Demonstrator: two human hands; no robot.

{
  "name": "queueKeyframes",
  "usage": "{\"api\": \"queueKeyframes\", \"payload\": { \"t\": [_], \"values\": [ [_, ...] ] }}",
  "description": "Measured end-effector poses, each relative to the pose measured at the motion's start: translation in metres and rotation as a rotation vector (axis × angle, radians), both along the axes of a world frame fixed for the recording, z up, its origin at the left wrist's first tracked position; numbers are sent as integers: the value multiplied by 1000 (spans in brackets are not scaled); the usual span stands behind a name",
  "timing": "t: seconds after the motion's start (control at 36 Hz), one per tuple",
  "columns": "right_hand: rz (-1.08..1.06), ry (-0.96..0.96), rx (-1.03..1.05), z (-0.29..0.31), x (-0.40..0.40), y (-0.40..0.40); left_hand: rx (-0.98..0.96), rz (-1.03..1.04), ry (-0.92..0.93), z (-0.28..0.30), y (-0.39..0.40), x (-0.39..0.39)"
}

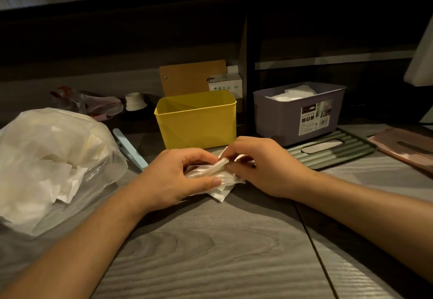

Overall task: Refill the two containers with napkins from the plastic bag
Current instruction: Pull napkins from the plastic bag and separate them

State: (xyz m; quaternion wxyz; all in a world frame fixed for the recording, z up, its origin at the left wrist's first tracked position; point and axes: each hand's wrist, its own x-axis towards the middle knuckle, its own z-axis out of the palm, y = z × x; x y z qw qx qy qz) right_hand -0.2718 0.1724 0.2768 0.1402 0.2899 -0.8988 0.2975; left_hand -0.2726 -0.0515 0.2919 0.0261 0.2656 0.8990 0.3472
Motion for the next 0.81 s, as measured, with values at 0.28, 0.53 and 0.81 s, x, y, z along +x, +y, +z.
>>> {"api": "queueKeyframes", "payload": {
  "t": [0.28, 0.53, 0.81],
  "values": [
    [-82, -77, -223, 1, 0, 2, 97, 48, 106, -3, 0, -2],
    [27, 88, -179, 10, 11, 11, 419, 219, -26, -5, -4, -5],
    [153, 159, 83, 2, 14, 2, 477, 220, -147, -4, -3, -7]
  ]
}}
